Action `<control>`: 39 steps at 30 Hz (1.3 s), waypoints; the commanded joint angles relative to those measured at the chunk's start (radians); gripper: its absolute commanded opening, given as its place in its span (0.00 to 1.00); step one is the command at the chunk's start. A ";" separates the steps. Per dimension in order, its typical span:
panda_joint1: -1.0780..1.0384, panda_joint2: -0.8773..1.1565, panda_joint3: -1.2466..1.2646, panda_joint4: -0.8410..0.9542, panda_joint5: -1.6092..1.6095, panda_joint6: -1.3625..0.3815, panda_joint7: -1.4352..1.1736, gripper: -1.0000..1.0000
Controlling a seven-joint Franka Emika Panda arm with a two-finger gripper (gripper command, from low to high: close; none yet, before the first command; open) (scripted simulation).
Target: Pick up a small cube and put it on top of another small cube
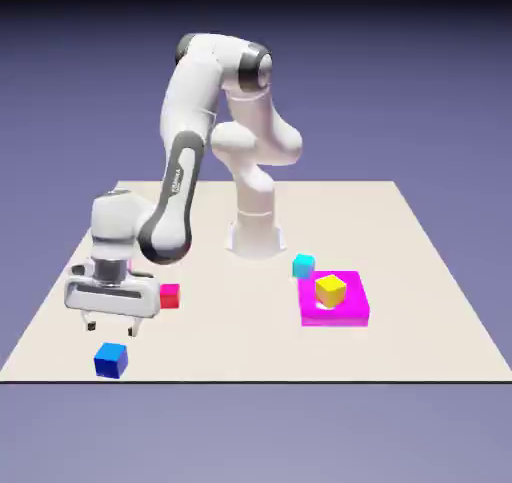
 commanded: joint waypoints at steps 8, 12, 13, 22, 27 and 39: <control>-0.067 0.120 0.085 0.080 0.071 0.053 -0.072 0.00; 0.014 -0.025 -0.018 -0.017 -0.015 -0.011 0.015 0.00; 0.040 -0.061 -0.018 -0.046 -0.042 -0.016 0.048 0.00; 0.302 -0.387 0.078 -0.333 -0.317 -0.022 0.393 0.00; 0.447 -0.568 0.131 -0.493 -0.470 -0.024 0.585 0.00; 0.773 -0.835 0.189 -0.791 -0.773 0.045 0.959 0.00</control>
